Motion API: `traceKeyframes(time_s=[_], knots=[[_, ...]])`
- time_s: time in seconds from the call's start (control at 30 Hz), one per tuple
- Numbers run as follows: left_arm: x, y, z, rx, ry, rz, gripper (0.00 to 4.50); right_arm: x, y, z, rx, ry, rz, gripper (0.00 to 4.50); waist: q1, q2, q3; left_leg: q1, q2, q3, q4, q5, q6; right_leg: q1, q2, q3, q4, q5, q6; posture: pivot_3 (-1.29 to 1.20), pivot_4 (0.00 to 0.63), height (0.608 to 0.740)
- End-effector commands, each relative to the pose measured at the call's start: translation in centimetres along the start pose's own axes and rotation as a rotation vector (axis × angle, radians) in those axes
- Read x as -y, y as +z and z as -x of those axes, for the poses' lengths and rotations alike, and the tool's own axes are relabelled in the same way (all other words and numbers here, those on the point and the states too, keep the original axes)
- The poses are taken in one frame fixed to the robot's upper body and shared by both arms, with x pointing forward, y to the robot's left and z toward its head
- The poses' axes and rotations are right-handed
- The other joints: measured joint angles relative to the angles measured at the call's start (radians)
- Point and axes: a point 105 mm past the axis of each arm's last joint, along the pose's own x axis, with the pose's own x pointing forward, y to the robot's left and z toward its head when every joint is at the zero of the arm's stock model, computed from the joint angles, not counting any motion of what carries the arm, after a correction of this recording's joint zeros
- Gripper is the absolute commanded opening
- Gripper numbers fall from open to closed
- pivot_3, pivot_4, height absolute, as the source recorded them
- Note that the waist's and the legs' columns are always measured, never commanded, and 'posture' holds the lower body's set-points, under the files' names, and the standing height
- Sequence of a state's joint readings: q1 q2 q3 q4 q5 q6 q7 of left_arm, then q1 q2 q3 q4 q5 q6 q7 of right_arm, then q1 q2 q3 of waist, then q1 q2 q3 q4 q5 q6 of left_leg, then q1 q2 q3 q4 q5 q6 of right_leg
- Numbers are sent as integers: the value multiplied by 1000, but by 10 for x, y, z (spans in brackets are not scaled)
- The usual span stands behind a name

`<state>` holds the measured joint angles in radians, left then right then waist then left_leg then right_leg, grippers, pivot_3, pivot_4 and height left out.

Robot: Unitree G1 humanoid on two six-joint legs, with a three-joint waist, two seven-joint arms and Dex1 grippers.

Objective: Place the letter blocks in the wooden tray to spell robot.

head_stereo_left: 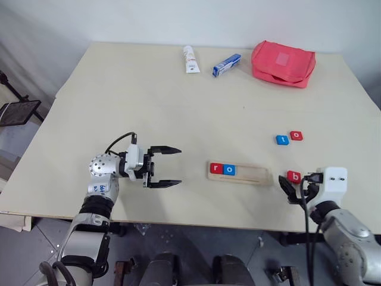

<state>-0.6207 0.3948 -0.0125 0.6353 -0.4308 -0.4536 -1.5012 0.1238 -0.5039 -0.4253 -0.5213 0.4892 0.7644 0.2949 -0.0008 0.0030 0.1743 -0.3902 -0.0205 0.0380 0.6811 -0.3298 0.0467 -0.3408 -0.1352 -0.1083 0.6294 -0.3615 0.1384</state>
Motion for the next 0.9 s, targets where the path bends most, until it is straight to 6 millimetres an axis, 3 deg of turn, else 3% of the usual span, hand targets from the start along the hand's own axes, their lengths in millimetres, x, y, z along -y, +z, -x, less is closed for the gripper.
traceKeyframes(time_s=[0.03, 0.2, 0.43, 0.6, 0.9], knots=[[11, 8, -1, 25, -69, -26, 4500, -7, 18, 8, 4, 155, 136, 4484, 0, 0, 0, 0, 0, 0, 0, 0, 0, 0, 0, 0, 0, 0, 0, 0, 150, 740], [18, 12, -2, 33, -61, -30, 4500, -2, 25, 6, -70, 299, 299, 4484, 0, 0, 0, 0, 1, 0, 0, 0, 0, 1, 1, 0, -1, 0, 0, 0, 150, 740], [31, 14, -1, 20, -35, -35, 4500, 20, 26, -12, -202, 536, 591, 4484, 1, -1, 0, 0, 1, 1, 0, 0, 0, 2, 0, -1, -3, 0, 0, 0, 150, 740], [36, 16, 3, 2, 0, -51, 4500, 32, 27, -25, -252, 605, 648, 4484, 1, -1, 0, 0, 0, 0, 1, 0, 1, 2, -1, -2, -3, 0, 0, 0, 150, 740], [38, 22, 5, -3, 49, -73, 4500, 39, 11, -37, -346, 696, 698, 4484, 0, -1, 0, 0, 0, 0, 1, 0, 1, 2, -2, -5, -3, 0, 0, 0, 150, 740]])
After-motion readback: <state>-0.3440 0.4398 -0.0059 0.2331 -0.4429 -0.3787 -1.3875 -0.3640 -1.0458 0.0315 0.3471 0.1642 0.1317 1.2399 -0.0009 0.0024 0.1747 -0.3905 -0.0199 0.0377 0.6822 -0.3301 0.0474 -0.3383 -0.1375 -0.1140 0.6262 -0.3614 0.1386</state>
